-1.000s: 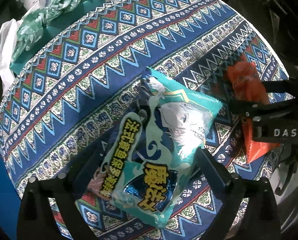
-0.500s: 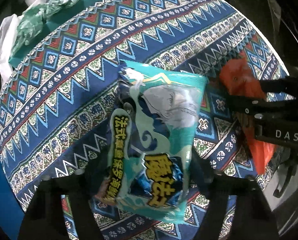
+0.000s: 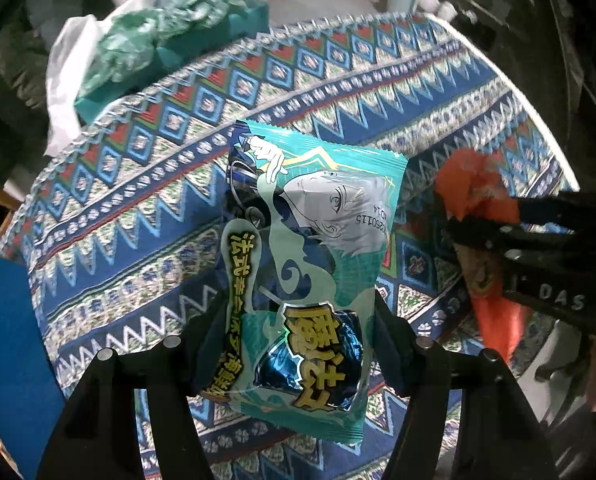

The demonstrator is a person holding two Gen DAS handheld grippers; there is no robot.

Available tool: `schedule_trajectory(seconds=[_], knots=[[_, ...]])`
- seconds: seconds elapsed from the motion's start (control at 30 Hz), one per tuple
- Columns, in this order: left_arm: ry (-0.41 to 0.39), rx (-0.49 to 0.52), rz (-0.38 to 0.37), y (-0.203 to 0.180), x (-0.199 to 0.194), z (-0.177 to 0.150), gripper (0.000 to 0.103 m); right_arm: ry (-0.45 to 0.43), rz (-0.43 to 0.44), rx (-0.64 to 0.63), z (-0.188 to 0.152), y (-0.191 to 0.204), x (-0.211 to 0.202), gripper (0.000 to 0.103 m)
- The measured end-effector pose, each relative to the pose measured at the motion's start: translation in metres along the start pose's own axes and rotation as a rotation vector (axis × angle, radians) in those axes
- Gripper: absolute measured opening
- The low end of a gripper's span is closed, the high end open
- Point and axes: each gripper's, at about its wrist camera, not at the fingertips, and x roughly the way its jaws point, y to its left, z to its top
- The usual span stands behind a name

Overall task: Organize snacks
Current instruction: 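Grasp the teal snack bag with left tool while right tool grasps red bag, then lift both held bags and carry them over the cardboard box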

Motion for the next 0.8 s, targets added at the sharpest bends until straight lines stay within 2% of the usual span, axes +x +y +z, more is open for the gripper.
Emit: schedule_trajectory(seconds=[0.2, 0.27, 0.3, 0.5, 0.8], knots=[[-0.038, -0.081, -0.027, 0.028, -0.03, 0.003, 0.067, -0.039, 0.017, -0.03, 0.006, 0.012, -0.019, 0.042], [-0.049, -0.097, -0.025, 0.038, -0.043, 0.0, 0.067, -0.052, 0.027, -0.039, 0.006, 0.015, -0.022, 0.038], [-0.055, -0.11, -0.025, 0.042, -0.05, 0.0, 0.067, -0.06, 0.038, -0.044, 0.007, 0.017, -0.027, 0.033], [-0.067, -0.186, -0.043, 0.069, -0.072, 0.001, 0.067, -0.097, 0.062, -0.075, 0.008, 0.03, -0.042, 0.031], [-0.111, -0.27, 0.001, 0.106, -0.103, -0.017, 0.067, -0.141, 0.106, -0.112, 0.006, 0.053, -0.061, 0.028]])
